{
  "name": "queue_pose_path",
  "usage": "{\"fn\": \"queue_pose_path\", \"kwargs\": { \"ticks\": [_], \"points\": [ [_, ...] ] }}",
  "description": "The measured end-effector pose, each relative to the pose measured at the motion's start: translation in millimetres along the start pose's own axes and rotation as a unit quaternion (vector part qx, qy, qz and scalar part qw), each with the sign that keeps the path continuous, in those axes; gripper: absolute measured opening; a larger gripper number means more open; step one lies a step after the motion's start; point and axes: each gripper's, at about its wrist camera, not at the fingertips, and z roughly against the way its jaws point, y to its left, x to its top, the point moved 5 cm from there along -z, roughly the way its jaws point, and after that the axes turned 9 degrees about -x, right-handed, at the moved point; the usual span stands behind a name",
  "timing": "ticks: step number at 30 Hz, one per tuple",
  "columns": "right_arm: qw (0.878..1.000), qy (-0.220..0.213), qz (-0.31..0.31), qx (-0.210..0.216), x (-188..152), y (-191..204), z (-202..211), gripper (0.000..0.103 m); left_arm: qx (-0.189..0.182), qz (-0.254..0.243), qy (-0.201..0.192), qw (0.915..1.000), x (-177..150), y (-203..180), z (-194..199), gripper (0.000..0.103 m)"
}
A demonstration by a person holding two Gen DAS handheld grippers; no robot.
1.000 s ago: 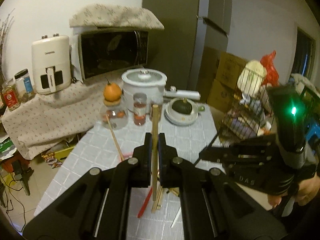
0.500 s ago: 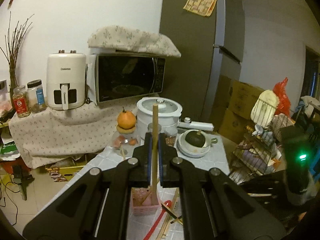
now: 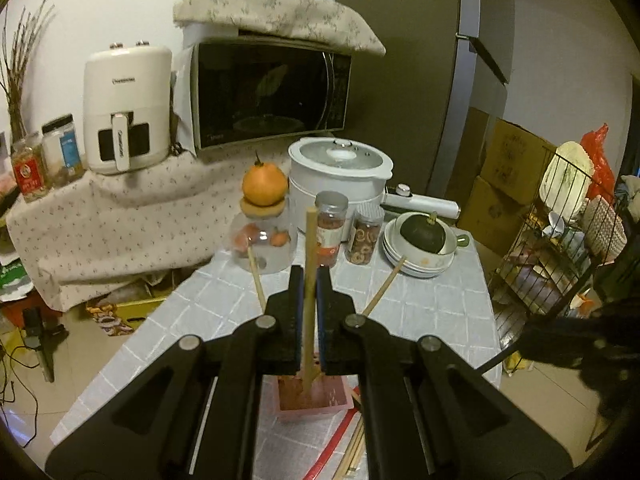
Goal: Organize utensils
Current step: 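Lower the dark chopstick into the pink holder and open the right gripper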
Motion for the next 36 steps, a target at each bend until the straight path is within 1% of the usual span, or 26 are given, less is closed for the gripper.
{"fn": "queue_pose_path", "kwargs": {
  "ticks": [4, 8, 14, 15, 17, 20, 22, 25, 27, 29, 31, 33, 36],
  "points": [
    [1.0, -0.007, -0.004, -0.002, 6, 1, 2, 0.006, 0.0, 0.012, 0.018, 0.9998, -5, 7, -11, 0.006],
    [1.0, -0.016, -0.009, 0.001, 13, 4, 5, 0.006, 0.001, 0.012, 0.035, 0.9993, -9, 11, -20, 0.006],
    [1.0, -0.023, -0.016, 0.008, 26, 11, 2, 0.006, -0.003, 0.02, 0.051, 0.9985, -14, 16, -28, 0.007],
    [1.0, -0.025, -0.016, 0.008, 27, 13, 1, 0.006, -0.002, 0.022, 0.053, 0.9983, -14, 17, -29, 0.01],
    [0.999, -0.028, -0.019, 0.007, 31, 15, -2, 0.006, 0.0, 0.028, 0.056, 0.998, -15, 19, -29, 0.013],
    [0.999, -0.037, -0.025, 0.007, 37, 16, -3, 0.006, -0.003, 0.038, 0.049, 0.9981, -11, 21, -20, 0.017],
    [0.999, -0.044, -0.03, 0.006, 43, 15, -4, 0.006, -0.003, 0.041, 0.044, 0.9982, -10, 22, -14, 0.027],
    [0.998, -0.048, -0.036, 0.002, 49, 14, -8, 0.006, 0.004, 0.046, 0.046, 0.9978, -11, 27, -4, 0.03],
    [0.998, -0.048, -0.035, 0.0, 52, 15, -15, 0.006, 0.013, 0.052, 0.06, 0.9967, -16, 32, 0, 0.032],
    [0.999, -0.043, -0.032, -0.003, 51, 18, -23, 0.006, 0.037, 0.067, 0.084, 0.9936, -24, 41, 3, 0.04],
    [0.999, -0.035, -0.03, -0.001, 49, 20, -32, 0.006, 0.05, 0.079, 0.097, 0.9909, -32, 48, 5, 0.057],
    [0.999, -0.025, -0.025, -0.004, 46, 24, -42, 0.006, 0.064, 0.087, 0.111, 0.9879, -39, 54, 7, 0.06],
    [1.0, -0.003, -0.012, -0.015, 40, 30, -62, 0.006, 0.063, 0.093, 0.128, 0.9853, -48, 56, 7, 0.061]
  ]
}}
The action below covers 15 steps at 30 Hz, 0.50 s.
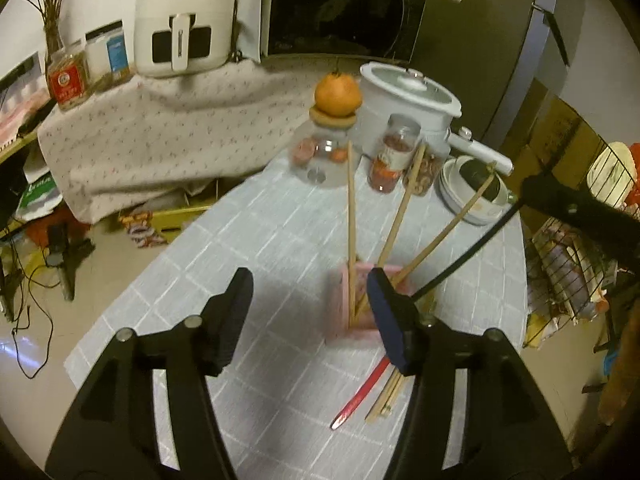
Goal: Organize utensils
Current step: 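Lower the dark chopstick into the pink holder and open the right gripper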
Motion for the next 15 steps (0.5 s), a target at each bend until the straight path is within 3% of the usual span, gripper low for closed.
{"fn": "queue_pose_path", "kwargs": {
  "ticks": [9, 15],
  "points": [
    [0.999, 0.034, -0.004, -0.012, -9, 3, -35, 0.006, -0.004, 0.008, 0.017, 0.9998, -7, 3, -1, 0.065],
    [0.999, 0.03, -0.014, -0.006, -6, 1, -36, 0.007, -0.005, 0.012, 0.013, 0.9998, -7, 5, 2, 0.067]
  ]
}}
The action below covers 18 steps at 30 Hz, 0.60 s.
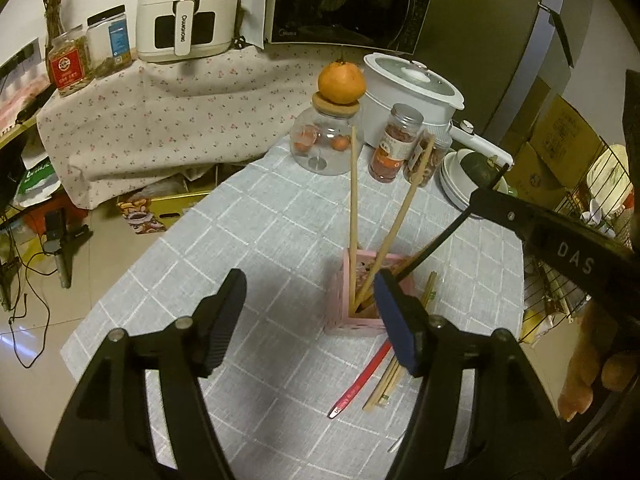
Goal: Organize utensils
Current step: 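Lower the dark chopstick into the pink holder and open the right gripper, then move the right gripper down over the white plastic spoon on the table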
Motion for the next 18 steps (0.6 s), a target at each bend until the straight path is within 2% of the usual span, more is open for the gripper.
{"fn": "queue_pose_path", "kwargs": {
  "ticks": [2, 5, 7, 9, 11, 13, 18],
  "points": [
    [1.0, -0.003, 0.0, 0.002, 1, 1, 3, 0.008, 0.001, -0.002, 0.002, 1.0, 0, 0, 0, 0.068],
    [1.0, -0.009, -0.005, 0.015, 3, -1, 14, 0.017, 0.002, -0.007, 0.005, 1.0, -2, -1, 0, 0.069],
    [1.0, -0.018, -0.006, 0.02, 4, -5, 26, 0.019, 0.002, -0.012, 0.007, 0.9999, -5, -3, 0, 0.075],
    [0.999, -0.024, -0.005, 0.021, 5, -7, 36, 0.02, 0.001, -0.014, 0.01, 0.9998, -8, -6, -1, 0.076],
    [0.999, -0.026, -0.007, 0.023, 2, -14, 46, 0.027, -0.006, -0.018, 0.019, 0.9996, -12, -8, -2, 0.076],
    [0.999, -0.025, -0.007, 0.02, -3, -21, 51, 0.044, -0.015, -0.02, 0.03, 0.9992, -16, -10, -4, 0.077],
    [1.0, 0.004, 0.006, -0.002, -23, -41, 46, 0.046, -0.042, -0.008, 0.07, 0.9967, -31, -12, -15, 0.081]
  ]
}}
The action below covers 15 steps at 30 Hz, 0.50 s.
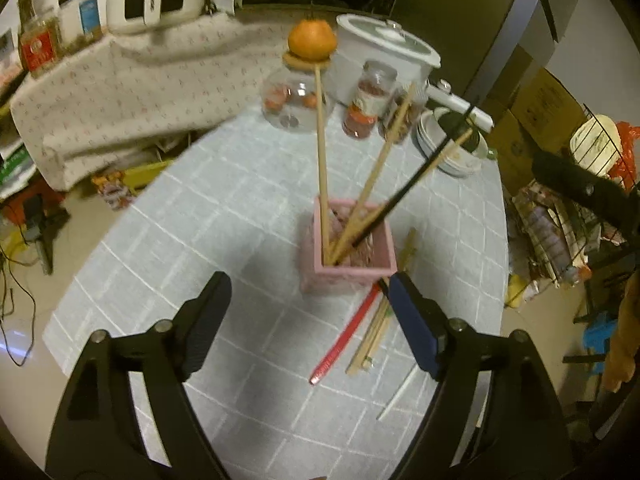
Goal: Organize utensils
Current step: 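Move the right gripper down over the white plastic spoon on the table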
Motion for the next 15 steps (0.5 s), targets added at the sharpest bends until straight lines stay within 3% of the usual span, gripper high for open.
{"fn": "queue_pose_path", "kwargs": {
  "ticks": [4, 15],
  "points": [
    [0.999, 0.036, -0.005, -0.014, -21, -19, -16, 0.053, 0.0, -0.003, 0.026, 0.9997, -13, 0, -10, 0.081],
    [0.988, 0.146, 0.017, -0.048, -92, -49, -68, 0.054, 0.006, 0.0, 0.075, 0.9972, -43, 6, -26, 0.081]
  ]
}}
